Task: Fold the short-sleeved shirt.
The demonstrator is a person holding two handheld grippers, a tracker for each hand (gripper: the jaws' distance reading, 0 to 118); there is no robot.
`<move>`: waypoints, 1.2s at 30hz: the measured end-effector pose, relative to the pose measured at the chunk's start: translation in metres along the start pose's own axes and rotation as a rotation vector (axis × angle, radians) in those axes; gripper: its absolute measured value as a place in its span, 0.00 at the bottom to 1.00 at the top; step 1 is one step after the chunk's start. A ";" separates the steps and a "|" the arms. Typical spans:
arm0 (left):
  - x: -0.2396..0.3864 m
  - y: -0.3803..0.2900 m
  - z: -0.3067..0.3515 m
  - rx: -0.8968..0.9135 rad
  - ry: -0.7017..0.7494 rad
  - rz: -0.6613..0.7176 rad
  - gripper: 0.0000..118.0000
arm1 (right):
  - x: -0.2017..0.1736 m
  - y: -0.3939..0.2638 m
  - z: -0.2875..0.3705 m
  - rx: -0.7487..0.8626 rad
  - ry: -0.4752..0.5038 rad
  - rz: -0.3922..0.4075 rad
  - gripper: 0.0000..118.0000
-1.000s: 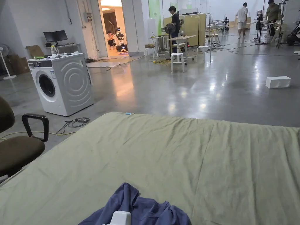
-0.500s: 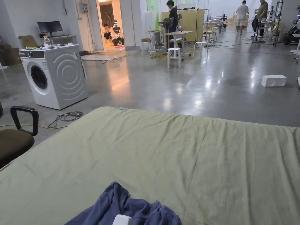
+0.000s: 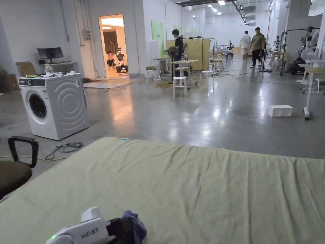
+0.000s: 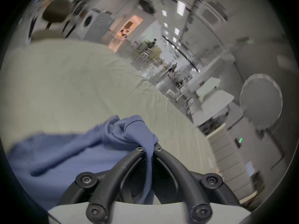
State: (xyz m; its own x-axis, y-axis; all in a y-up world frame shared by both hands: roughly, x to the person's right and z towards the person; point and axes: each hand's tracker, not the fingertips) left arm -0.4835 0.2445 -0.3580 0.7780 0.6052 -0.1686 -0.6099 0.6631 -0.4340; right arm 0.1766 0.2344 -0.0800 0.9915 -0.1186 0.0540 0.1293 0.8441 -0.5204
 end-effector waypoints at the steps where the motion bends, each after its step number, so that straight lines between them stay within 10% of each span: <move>1: 0.016 0.006 0.000 -0.033 0.027 -0.092 0.04 | 0.004 -0.003 0.004 0.007 -0.004 -0.026 0.00; 15: 0.225 -0.004 -0.089 -0.069 -0.302 -0.387 0.04 | 0.052 -0.022 0.038 0.024 -0.137 -0.166 0.00; 31: 0.390 -0.417 -0.139 -0.728 -0.748 -0.802 0.04 | 0.055 -0.036 0.047 -0.026 -0.231 -0.232 0.00; 33: 0.382 -0.431 -0.137 -0.737 -0.673 -0.835 0.24 | 0.051 -0.036 0.045 -0.029 -0.220 -0.227 0.00; 34: 0.376 -0.430 -0.138 -0.746 -0.661 -0.806 0.54 | 0.048 -0.035 0.044 -0.022 -0.208 -0.214 0.00; 36: 0.359 -0.414 -0.136 -0.770 -0.629 -0.740 0.80 | 0.040 -0.030 0.042 -0.011 -0.170 -0.174 0.00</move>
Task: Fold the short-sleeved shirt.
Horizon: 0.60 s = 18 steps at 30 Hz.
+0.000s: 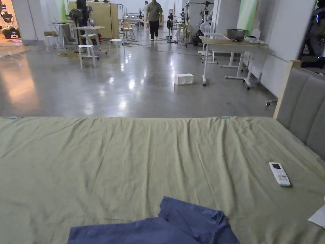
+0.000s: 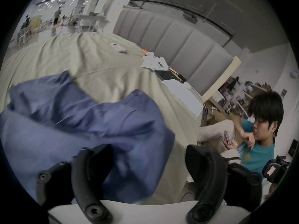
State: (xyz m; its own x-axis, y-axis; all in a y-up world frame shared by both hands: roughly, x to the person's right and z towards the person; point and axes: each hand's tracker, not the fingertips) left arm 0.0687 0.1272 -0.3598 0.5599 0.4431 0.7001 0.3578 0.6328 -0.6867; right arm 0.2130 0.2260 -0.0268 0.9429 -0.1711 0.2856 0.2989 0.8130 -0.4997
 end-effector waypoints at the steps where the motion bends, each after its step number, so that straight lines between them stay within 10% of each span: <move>1: -0.008 -0.005 0.018 0.030 0.018 0.032 0.79 | -0.005 0.002 -0.001 0.017 0.024 0.022 0.00; 7: -0.021 -0.025 0.180 0.241 0.256 -0.070 0.79 | -0.049 0.036 -0.025 0.124 0.209 -0.001 0.00; 18: 0.058 -0.133 0.438 0.871 0.820 -0.120 0.71 | -0.129 0.097 -0.011 0.390 0.368 0.279 0.00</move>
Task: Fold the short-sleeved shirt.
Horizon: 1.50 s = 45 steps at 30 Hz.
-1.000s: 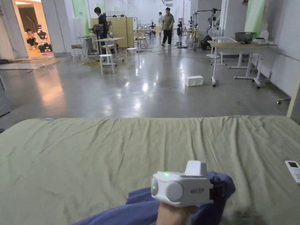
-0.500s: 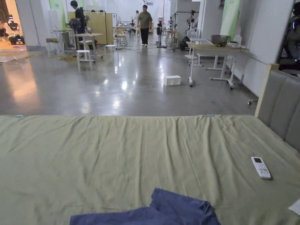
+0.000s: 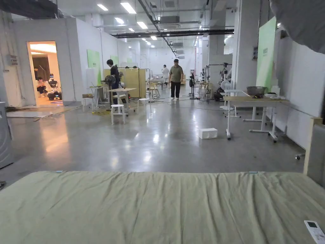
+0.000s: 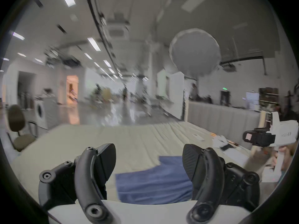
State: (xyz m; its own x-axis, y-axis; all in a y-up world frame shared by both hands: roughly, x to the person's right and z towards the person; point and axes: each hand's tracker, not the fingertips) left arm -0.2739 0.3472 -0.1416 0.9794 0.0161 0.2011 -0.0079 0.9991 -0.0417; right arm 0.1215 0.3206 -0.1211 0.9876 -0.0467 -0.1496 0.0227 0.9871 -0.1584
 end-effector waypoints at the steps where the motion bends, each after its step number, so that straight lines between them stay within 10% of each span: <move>1: -0.002 -0.001 0.011 -0.016 0.025 -0.013 0.68 | -0.003 0.002 0.000 -0.001 -0.001 0.012 0.00; 5: 0.002 -0.007 0.046 -0.039 0.104 -0.047 0.23 | -0.018 0.004 0.009 0.024 -0.012 0.124 0.00; 9: 0.012 -0.013 0.071 -0.072 0.131 -0.099 0.05 | -0.024 -0.003 0.024 -0.017 0.007 0.089 0.00; 32: 0.018 0.003 0.083 -0.090 0.122 -0.045 0.00 | -0.013 -0.008 0.035 -0.033 0.001 -0.005 0.00; 45: -0.023 -0.037 -0.064 -0.268 0.088 -0.014 0.00 | 0.007 -0.040 0.001 -0.173 -0.050 -0.043 0.00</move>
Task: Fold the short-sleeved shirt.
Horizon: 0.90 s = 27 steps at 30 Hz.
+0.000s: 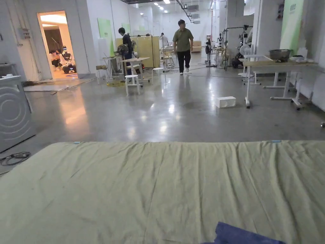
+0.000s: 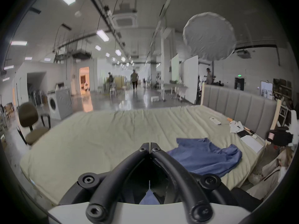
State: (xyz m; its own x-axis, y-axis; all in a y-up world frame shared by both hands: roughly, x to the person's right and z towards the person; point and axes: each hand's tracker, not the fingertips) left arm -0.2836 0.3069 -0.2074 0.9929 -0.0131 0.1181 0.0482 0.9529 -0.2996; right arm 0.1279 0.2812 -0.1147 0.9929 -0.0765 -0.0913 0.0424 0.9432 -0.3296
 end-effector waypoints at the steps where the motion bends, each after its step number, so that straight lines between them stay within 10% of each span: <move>1: -0.007 -0.006 -0.027 -0.048 -0.011 0.035 0.01 | 0.003 -0.003 -0.005 -0.015 -0.004 -0.009 0.00; 2: -0.016 -0.012 -0.053 -0.097 -0.055 0.078 0.11 | 0.006 -0.006 -0.010 -0.031 -0.008 -0.021 0.00; 4: -0.041 -0.031 -0.113 -0.204 -0.178 0.247 0.65 | 0.012 -0.012 -0.019 -0.066 -0.020 -0.047 0.00; 6: -0.051 -0.047 -0.162 -0.278 -0.170 0.320 0.82 | 0.017 -0.017 -0.025 -0.089 -0.028 -0.045 0.00; 16: -0.057 -0.110 -0.318 -0.564 0.028 0.265 0.80 | 0.050 -0.037 -0.031 -0.186 -0.121 -0.089 0.00; 21: -0.035 -0.109 -0.331 -0.609 0.102 0.108 0.54 | 0.056 -0.044 -0.027 -0.226 -0.162 -0.056 0.00; 25: -0.022 -0.104 -0.332 -0.621 0.105 0.006 0.08 | 0.057 -0.050 -0.041 -0.272 -0.142 -0.089 0.00; 27: -0.007 -0.108 -0.337 -0.651 0.117 -0.104 0.07 | 0.057 -0.045 -0.054 -0.272 -0.134 -0.077 0.00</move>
State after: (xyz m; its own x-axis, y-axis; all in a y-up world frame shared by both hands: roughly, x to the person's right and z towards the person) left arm -0.2588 0.1018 -0.4945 0.9830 -0.1627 0.0850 0.1638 0.5679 -0.8066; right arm 0.1766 0.2168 -0.1553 0.9945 -0.0840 0.0624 0.1046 0.8134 -0.5722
